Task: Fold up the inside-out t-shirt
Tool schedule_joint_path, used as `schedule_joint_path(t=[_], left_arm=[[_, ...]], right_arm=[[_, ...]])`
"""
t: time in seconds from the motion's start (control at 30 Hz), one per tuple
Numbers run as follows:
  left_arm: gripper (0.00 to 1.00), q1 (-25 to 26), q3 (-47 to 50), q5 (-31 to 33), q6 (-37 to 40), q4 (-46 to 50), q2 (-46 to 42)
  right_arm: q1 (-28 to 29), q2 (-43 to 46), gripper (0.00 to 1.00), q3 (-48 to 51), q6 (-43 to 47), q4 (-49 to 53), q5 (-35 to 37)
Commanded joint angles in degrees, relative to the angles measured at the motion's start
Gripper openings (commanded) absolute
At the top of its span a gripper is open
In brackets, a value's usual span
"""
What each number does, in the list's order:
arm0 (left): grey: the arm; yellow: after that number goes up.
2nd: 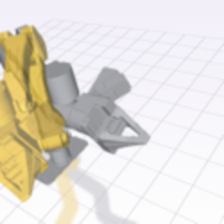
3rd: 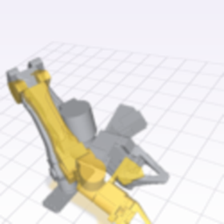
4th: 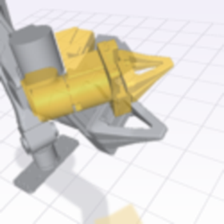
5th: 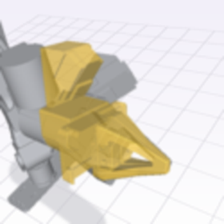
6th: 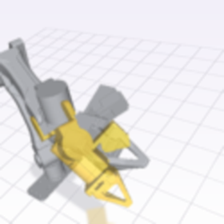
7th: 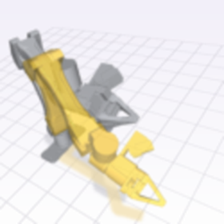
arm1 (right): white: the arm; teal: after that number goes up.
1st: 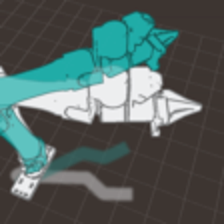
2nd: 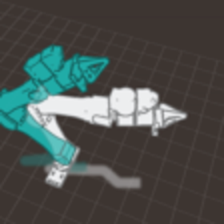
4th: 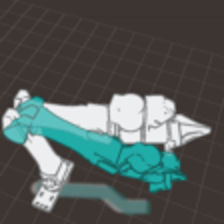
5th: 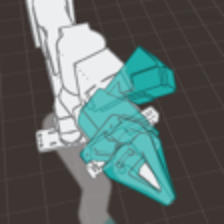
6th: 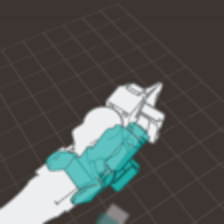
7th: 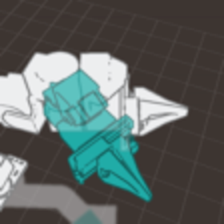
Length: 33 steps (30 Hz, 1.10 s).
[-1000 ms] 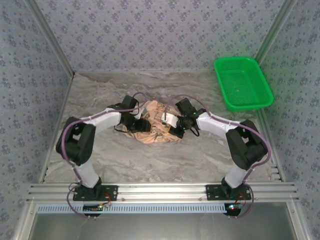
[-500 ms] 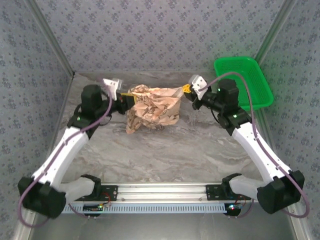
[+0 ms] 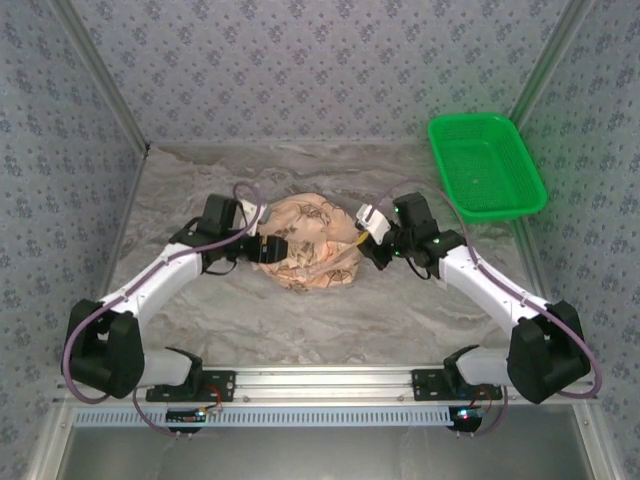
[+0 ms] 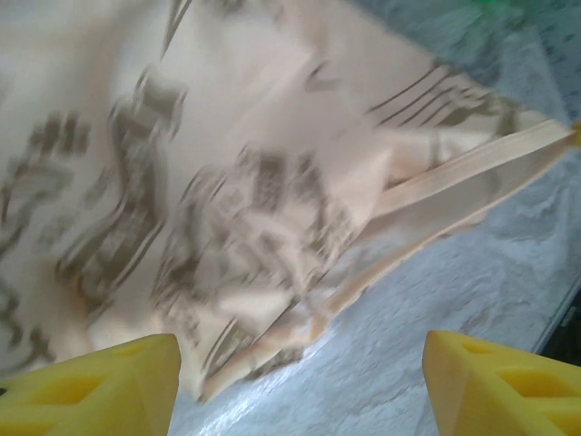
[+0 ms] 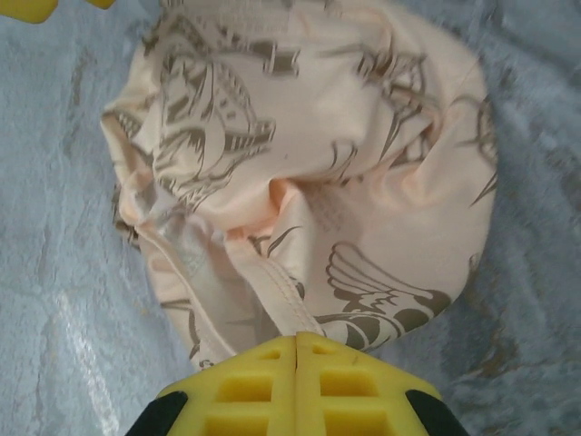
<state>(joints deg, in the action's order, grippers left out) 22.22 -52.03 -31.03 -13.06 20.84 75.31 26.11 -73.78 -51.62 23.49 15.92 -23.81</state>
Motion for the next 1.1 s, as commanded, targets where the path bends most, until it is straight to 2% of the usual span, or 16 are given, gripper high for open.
schedule_joint_path(t=[0.0, 0.13, 0.23, 0.33, 0.47, 0.53, 0.57, 0.63, 0.67, 0.73, 0.8, 0.87, 0.93, 1.0, 1.07], left_arm=[[0.71, 3.79, -5.51, -1.35, 3.68, 4.20, 0.19], [0.73, 8.56, -7.89, -0.10, 6.40, 2.20, 2.02], [0.74, 8.90, -8.54, 0.77, 7.17, -1.90, 2.62], [0.71, 9.30, -11.43, 5.44, 9.78, -1.28, 4.72], [0.67, 9.35, -13.56, 8.47, 12.65, 1.74, 10.86], [0.59, 8.68, -13.20, 10.61, 11.32, 1.66, 14.02], [0.50, 8.07, -12.98, 10.64, 10.73, 1.59, 15.74], [0.17, 5.79, -13.15, 10.61, 7.30, 1.91, 17.96], [0.01, 4.34, -13.49, 9.48, 4.57, 2.44, 18.44], [0.00, 2.62, -13.49, 6.84, -0.59, 2.55, 16.59], [0.00, 3.02, -12.89, 3.60, -2.01, 0.89, 12.26], [0.00, 3.14, -11.01, -2.83, -5.24, -4.09, 8.16], [0.00, 3.25, -8.93, -9.46, -8.93, -9.58, 5.47], [0.01, 3.27, -8.55, -13.31, -10.35, -10.63, 5.20], [0.04, 3.18, -9.09, -15.69, -10.25, -8.96, 6.55]], right_arm=[[-0.38, 0.96, 0.00, -3.43, -1.30, 0.26, -3.40], [-0.96, 2.69, 0.00, -4.02, -5.95, -5.73, -8.29], [-1.85, 4.26, 0.00, -4.85, -7.34, -10.81, -13.54], [-3.74, 4.37, 0.00, -6.91, -8.88, -14.20, -18.90], [-5.10, 3.83, 0.00, -9.45, -7.45, -12.25, -20.37], [-5.05, 3.45, 0.00, -9.74, -4.26, -7.37, -20.02], [-4.72, 3.23, 0.00, -9.29, -1.92, -3.98, -18.99], [-3.66, 2.34, 0.02, -7.20, 2.36, 2.28, -14.80], [-2.64, 1.32, 0.08, -5.28, 4.68, 4.96, -10.96], [-1.18, -1.20, 0.23, -1.61, 7.42, 7.80, -5.20], [0.34, -2.35, 0.26, 1.57, 5.49, 6.12, 2.17], [1.94, -1.28, 0.29, 3.23, 1.83, 3.13, 5.57], [3.70, 1.19, 0.39, 4.18, -4.90, -2.40, 9.24], [6.53, 3.00, 0.51, 4.36, -11.36, -6.90, 14.15], [9.72, 3.73, 0.53, 3.89, -14.02, -8.36, 16.45]])
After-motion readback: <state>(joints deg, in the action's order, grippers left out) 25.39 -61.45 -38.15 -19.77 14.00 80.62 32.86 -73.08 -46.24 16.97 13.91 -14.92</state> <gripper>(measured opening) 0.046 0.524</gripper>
